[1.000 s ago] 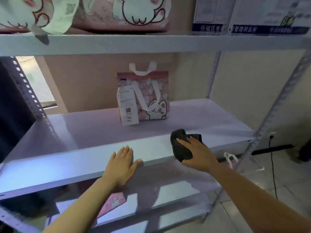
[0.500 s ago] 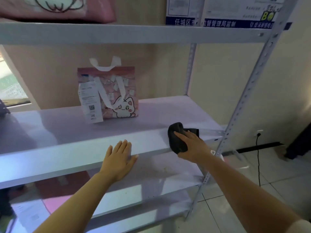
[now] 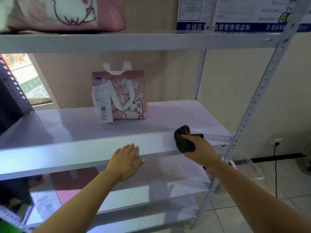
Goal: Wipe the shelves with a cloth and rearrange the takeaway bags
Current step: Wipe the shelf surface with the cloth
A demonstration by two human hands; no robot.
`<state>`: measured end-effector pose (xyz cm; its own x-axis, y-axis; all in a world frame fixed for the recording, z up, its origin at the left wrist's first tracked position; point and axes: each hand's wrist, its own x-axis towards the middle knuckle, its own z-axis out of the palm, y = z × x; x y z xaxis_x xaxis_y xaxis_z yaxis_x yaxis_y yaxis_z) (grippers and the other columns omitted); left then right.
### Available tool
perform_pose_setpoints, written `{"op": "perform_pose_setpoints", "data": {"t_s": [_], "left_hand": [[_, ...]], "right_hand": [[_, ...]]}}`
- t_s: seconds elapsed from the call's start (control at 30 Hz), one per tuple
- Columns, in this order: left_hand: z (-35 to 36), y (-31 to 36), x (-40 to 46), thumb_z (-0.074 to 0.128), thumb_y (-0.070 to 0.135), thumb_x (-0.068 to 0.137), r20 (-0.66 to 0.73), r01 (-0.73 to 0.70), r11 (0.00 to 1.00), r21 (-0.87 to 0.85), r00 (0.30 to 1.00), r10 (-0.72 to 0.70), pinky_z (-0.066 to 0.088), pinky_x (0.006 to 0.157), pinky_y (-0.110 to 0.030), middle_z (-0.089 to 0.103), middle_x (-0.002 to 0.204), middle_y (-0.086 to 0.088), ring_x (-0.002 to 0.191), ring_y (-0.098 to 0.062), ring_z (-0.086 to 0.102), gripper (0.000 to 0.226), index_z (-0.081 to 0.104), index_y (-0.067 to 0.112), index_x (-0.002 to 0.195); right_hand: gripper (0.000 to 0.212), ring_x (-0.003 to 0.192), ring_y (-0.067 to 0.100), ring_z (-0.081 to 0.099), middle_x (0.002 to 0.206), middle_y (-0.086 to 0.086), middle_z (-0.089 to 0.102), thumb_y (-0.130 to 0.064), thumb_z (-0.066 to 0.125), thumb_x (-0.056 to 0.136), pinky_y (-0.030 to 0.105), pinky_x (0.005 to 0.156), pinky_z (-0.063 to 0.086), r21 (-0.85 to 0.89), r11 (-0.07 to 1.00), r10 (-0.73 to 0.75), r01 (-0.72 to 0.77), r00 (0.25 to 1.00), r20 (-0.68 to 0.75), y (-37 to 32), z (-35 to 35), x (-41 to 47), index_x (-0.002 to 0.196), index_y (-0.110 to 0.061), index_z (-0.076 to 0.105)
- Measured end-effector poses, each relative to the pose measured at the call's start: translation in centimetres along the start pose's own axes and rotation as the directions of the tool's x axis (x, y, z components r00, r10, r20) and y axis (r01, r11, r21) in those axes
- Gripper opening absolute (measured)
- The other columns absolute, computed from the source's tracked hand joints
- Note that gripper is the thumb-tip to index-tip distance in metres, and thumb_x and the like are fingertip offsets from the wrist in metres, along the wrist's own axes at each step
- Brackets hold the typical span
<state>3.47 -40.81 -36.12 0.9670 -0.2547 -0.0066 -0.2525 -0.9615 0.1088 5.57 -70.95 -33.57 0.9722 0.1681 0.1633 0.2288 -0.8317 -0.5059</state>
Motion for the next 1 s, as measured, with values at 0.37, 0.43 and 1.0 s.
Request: {"op": "perform_pose_setpoints", "data": {"t_s": [0.37,0.43,1.0], "left_hand": [[-5.4,-6.1,-5.7,0.014,0.074,0.083,-0.143,0.136,0.985,-0.109,0.978,-0.151,0.025,0.113,-0.032,0.032,0.154,-0.001,0.140,-0.018,0.031,0.087,0.031,0.019,0.149],[-5.0,-7.9,-6.4,0.028,0.060,0.096,-0.125,0.167,0.981,-0.094,0.976,-0.178,0.023,0.114,-0.033,0.029,0.156,-0.002,0.141,-0.019,0.029,0.068,0.028,0.018,0.150],[-8.8,-11.9,-8.4,0.024,0.064,0.088,-0.356,-0.032,0.999,-0.020,0.934,0.023,0.034,0.108,-0.040,0.038,0.151,-0.010,0.132,-0.029,0.043,0.077,0.042,0.013,0.143]], "right_hand": [[0.068,0.092,0.018,0.064,0.115,0.004,0.061,-0.021,0.071,0.076,0.033,0.080,0.056,0.332,0.931,-0.159,0.149,0.987,0.004,-12.6,4.7,4.3,0.138,-0.028,0.045],[0.069,0.104,0.022,0.059,0.125,0.007,0.058,-0.027,0.069,0.078,0.036,0.089,0.052,0.239,0.957,-0.180,0.165,0.983,0.042,-14.3,6.9,5.2,0.141,-0.025,0.042],[0.064,0.141,0.017,0.027,0.156,-0.006,0.026,-0.058,0.042,0.092,0.038,0.113,0.027,0.036,0.981,-0.196,0.193,0.967,0.165,-21.1,5.5,3.0,0.149,-0.034,0.024]]}}
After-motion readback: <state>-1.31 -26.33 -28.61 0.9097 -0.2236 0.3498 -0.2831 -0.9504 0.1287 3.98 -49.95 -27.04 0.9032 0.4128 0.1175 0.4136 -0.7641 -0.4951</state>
